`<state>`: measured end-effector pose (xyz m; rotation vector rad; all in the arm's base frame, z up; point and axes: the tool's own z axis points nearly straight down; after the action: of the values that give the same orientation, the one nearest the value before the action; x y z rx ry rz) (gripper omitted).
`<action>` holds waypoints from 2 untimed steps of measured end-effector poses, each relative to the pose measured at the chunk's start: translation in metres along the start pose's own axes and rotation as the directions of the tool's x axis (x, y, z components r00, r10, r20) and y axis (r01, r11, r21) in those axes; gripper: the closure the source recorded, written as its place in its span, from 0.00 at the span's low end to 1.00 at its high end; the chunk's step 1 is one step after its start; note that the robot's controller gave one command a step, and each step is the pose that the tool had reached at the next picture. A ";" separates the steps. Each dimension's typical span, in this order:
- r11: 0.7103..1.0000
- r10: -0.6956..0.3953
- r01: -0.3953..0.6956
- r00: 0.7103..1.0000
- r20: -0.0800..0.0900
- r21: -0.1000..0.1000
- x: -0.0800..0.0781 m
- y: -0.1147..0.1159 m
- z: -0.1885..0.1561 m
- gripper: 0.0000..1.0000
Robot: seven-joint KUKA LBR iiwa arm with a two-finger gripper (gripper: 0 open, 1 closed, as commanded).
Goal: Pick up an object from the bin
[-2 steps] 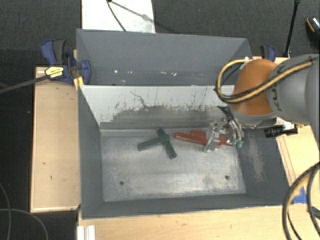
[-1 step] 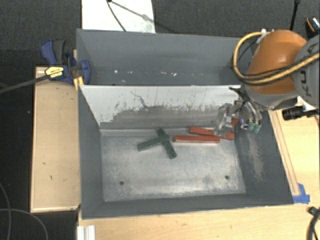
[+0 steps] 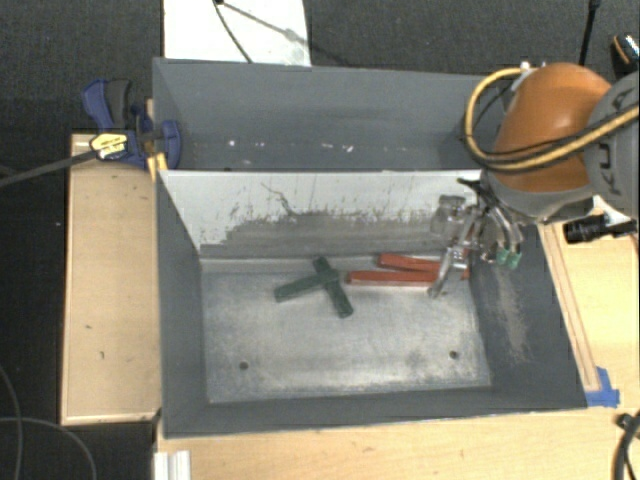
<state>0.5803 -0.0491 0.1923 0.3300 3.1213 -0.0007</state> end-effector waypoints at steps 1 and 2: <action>0.973 0.232 -0.232 0.973 -0.003 0.000 -0.004 -0.009 0.042 0.00; 0.933 0.360 -0.360 0.933 -0.003 -0.002 -0.004 0.039 0.059 0.00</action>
Offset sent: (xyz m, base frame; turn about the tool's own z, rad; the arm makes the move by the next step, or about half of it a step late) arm 0.0018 -0.0089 -0.0419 0.2327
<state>0.5929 -0.0122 0.1338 0.8971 3.0099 0.0037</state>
